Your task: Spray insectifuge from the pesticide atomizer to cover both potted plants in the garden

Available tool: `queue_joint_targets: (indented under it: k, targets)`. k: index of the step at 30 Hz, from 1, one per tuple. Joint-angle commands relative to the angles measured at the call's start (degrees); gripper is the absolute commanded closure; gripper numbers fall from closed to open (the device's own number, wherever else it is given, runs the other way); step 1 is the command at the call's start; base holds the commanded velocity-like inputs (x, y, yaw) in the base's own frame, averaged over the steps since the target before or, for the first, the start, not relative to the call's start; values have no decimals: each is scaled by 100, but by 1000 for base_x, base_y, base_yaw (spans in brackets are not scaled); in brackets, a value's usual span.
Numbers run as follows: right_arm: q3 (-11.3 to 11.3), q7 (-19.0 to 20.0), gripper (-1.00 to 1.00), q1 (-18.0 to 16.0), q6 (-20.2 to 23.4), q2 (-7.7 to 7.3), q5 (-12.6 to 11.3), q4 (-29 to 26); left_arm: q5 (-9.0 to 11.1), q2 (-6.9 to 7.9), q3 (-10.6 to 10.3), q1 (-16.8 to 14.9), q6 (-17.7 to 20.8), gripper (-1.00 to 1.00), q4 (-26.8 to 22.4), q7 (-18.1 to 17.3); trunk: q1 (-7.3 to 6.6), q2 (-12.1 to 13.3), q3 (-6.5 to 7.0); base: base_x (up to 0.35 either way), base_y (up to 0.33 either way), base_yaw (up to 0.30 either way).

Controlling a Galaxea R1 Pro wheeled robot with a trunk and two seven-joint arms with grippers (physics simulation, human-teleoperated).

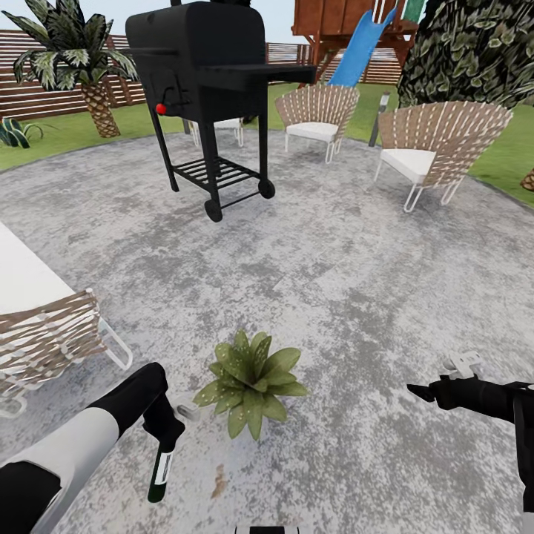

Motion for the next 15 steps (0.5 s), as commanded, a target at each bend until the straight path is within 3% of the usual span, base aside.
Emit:
queue_joint_targets:
  k: [1, 10, 15]
  targets:
    - [-7, 56, -100, -6, 45, 0, 43, -8, -50, 3, -15, -2, 28, 100, -13, -58, -1, -2, -5, 0, 0, 1]
    - [-4, 45, -100, -6, 41, 0, 43, -9, -50, -2, -11, -4, 17, 100, -13, -67, -1, -2, -47, 0, -4, 129]
    - [-4, 44, -100, -6, 41, 0, 43, -9, -50, -2, -9, -4, 17, 100, -13, -63, -1, -2, -79, -18, -158, 180]
